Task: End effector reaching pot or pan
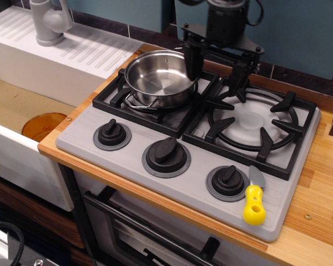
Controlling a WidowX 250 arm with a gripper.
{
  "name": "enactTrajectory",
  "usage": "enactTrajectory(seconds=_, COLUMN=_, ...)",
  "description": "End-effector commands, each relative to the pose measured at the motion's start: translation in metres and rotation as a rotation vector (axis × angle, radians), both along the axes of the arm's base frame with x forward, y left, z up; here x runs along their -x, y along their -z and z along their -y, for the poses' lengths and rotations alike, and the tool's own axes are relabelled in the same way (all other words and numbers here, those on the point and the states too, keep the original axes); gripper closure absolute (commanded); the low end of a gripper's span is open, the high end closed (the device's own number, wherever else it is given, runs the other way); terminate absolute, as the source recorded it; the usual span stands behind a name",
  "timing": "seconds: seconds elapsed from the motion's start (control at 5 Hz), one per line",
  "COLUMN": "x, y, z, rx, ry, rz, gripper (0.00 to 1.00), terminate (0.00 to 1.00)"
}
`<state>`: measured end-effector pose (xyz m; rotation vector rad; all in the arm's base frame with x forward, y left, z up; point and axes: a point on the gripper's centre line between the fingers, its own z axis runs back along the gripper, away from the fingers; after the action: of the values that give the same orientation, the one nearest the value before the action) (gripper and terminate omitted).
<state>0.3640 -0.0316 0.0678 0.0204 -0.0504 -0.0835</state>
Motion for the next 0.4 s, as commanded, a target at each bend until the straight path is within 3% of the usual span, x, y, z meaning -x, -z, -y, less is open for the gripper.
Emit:
enactTrajectory(seconds=0.0, x=-0.015, y=-0.020, z=-0.013, rx=-0.022, ry=0.024, rz=0.055, gripper=0.00, terminate=0.00)
enactTrajectory(seconds=0.2, x=-0.011, y=-0.025, z=-0.026, rx=-0.041, ry=0.042, rz=0.052, gripper=0.00, terminate=0.00)
